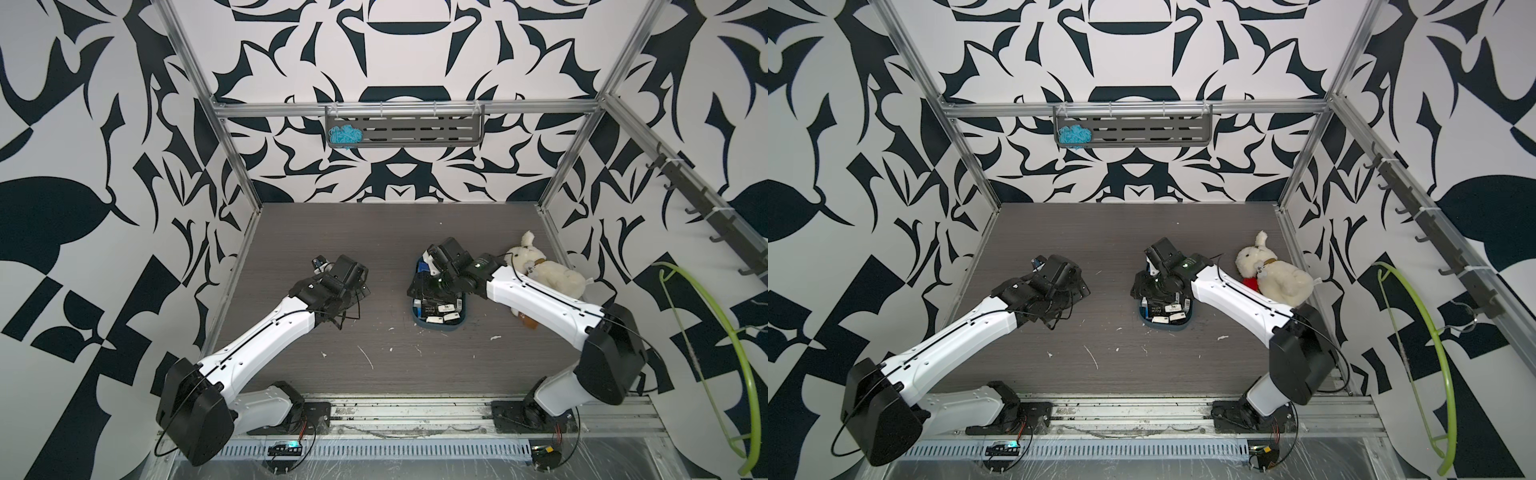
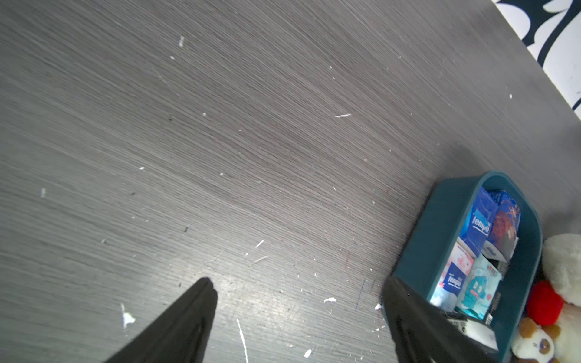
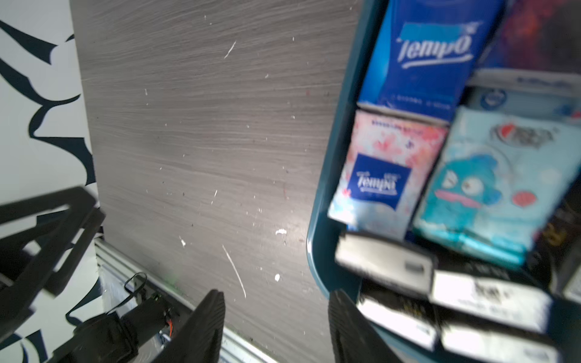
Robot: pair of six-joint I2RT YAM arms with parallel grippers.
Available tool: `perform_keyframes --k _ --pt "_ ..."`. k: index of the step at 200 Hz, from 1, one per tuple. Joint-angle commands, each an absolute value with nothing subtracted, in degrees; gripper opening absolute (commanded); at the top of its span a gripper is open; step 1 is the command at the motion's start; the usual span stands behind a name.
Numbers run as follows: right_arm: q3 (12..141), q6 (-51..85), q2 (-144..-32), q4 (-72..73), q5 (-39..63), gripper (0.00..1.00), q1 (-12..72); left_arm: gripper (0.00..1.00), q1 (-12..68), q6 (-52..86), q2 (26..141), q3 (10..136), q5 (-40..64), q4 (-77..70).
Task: Put the pocket tissues into the storage box
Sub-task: Adjust the pocket tissues in the storage box.
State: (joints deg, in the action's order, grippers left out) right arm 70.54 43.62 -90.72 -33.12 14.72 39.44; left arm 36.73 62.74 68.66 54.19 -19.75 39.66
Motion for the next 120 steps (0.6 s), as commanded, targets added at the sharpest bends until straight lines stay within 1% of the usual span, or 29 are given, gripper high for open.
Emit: perform_keyframes --k 1,23,50,87,120 --pt "73.27 42.45 -92.99 -31.67 12.91 0.58 38.9 0.9 35.87 61.45 66.57 52.89 -20.47 41.84" --pt "73.61 42.62 -94.45 -31.9 13.47 0.58 38.23 0.9 35.77 61.74 65.02 51.66 -20.74 42.33" --pt "71.39 43.66 -93.74 -33.1 14.73 0.58 38.24 0.9 35.77 62.48 63.05 49.91 -21.09 42.66" --pt "62.49 49.16 -87.11 -29.18 16.51 0.57 38.55 0.9 35.49 62.78 60.66 48.37 -22.36 43.16" --pt "59.22 52.43 -82.76 -28.03 16.87 0.57 40.61 0.9 35.03 62.25 59.26 48.08 -23.41 43.35"
